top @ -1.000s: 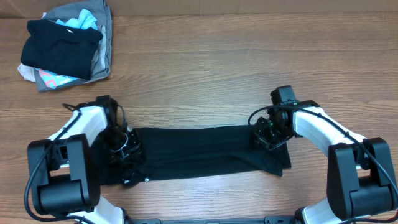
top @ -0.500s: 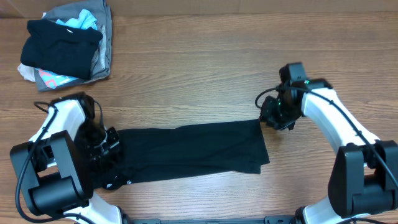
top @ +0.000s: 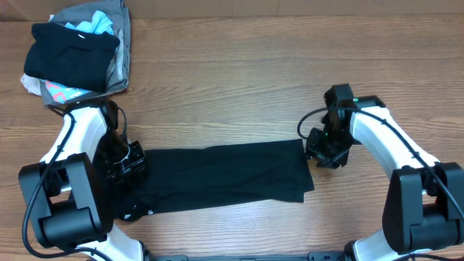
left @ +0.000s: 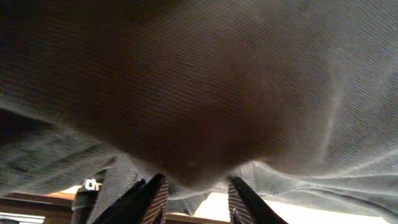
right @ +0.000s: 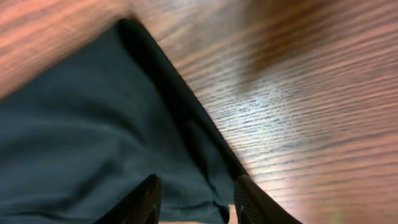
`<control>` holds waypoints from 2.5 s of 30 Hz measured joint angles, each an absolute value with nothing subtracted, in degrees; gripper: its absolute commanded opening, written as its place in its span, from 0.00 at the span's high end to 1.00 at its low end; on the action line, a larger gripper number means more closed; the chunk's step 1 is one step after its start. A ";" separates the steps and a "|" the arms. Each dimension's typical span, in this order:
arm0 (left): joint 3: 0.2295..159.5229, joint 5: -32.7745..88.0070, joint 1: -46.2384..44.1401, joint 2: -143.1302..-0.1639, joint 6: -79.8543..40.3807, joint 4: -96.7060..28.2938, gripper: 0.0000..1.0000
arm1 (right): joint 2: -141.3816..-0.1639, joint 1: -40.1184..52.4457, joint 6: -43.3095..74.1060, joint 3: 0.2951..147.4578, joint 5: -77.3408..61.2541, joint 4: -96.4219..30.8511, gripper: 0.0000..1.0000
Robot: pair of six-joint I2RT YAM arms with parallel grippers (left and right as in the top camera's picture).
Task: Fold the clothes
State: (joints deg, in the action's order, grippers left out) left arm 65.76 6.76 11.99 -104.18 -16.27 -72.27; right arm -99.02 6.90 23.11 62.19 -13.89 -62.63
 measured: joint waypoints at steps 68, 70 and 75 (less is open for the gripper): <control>65.93 6.17 7.86 -104.18 -15.64 -71.88 0.74 | -99.07 6.87 21.96 62.37 -14.70 -53.41 0.72; 66.76 5.89 7.86 -104.18 -15.44 -73.34 0.74 | -99.07 6.72 22.79 62.78 -13.61 -55.75 0.80; 71.66 5.74 7.86 -103.39 -15.31 -76.34 0.62 | -99.09 6.46 22.41 67.88 -13.76 -63.48 0.83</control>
State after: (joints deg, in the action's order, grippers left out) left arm 71.66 5.74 7.86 -103.39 -15.31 -76.34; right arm -99.09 6.46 22.41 67.88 -13.76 -63.48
